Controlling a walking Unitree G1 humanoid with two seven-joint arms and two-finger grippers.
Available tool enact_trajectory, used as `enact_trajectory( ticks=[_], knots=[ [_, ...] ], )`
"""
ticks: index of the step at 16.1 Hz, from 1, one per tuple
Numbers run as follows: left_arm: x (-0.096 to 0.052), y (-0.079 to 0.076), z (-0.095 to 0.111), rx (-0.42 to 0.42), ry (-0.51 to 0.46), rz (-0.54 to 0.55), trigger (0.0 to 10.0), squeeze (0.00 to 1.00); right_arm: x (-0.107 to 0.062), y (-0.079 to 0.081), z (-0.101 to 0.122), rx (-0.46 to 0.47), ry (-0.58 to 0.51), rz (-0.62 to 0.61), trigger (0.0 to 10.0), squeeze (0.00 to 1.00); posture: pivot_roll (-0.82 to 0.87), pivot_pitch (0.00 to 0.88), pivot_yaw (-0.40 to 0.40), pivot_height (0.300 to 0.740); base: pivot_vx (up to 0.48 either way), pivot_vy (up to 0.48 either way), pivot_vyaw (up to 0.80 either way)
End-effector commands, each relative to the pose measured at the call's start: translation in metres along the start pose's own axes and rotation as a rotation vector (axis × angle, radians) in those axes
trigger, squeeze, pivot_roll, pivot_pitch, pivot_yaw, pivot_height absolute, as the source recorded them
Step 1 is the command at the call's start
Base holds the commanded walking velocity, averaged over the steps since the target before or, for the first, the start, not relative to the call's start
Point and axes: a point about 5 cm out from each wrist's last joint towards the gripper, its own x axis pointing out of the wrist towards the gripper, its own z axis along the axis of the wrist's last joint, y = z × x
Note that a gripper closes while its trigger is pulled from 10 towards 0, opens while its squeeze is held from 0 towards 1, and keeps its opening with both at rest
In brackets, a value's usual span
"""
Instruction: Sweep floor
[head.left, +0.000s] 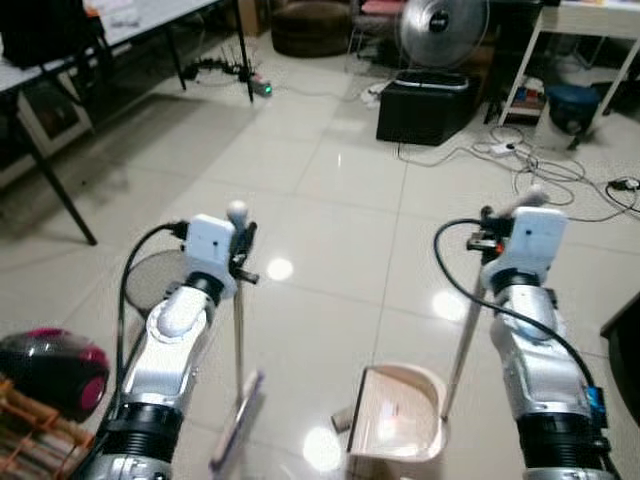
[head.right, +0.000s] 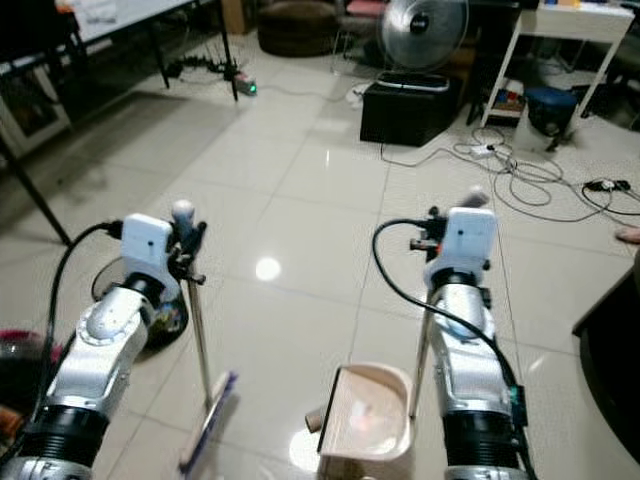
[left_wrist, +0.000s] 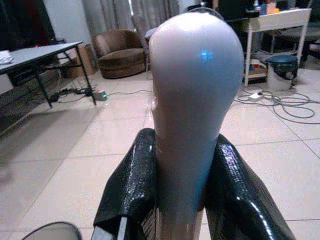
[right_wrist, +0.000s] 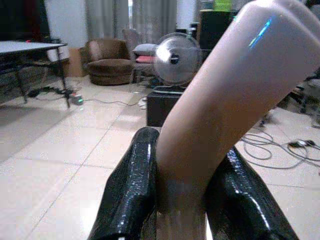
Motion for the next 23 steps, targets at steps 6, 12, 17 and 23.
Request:
enact_trajectory(
  ticks=[6, 12, 17, 23],
  knots=[
    [0.006, 0.006, 0.011, 0.055, -0.053, 0.031, 10.0, 0.0, 0.003, 0.006, 0.003, 0.015, -0.008, 0.014, 10.0, 0.0, -0.03, 0.0, 0.019, 0.74, 0.156, 0.0, -0.21],
    [0.004, 0.007, 0.01, 0.056, -0.048, 0.044, 10.0, 0.0, 0.005, 0.008, 0.001, -0.017, 0.0, 0.026, 10.0, 0.0, -0.02, 0.012, 0.013, 0.74, 0.366, 0.0, 0.0],
    [-0.003, 0.009, 0.007, 0.059, -0.036, 0.044, 10.0, 0.0, 0.003, 0.012, -0.005, -0.098, 0.01, 0.065, 10.0, 0.0, -0.01, 0.045, 0.01, 0.74, 0.368, 0.0, 0.13],
    [-0.012, 0.011, 0.001, 0.049, -0.016, 0.065, 10.0, 0.0, 0.0, 0.012, -0.013, -0.122, 0.016, 0.039, 10.0, 0.0, -0.01, 0.07, 0.008, 0.74, 0.107, 0.0, 0.0]
  ],
)
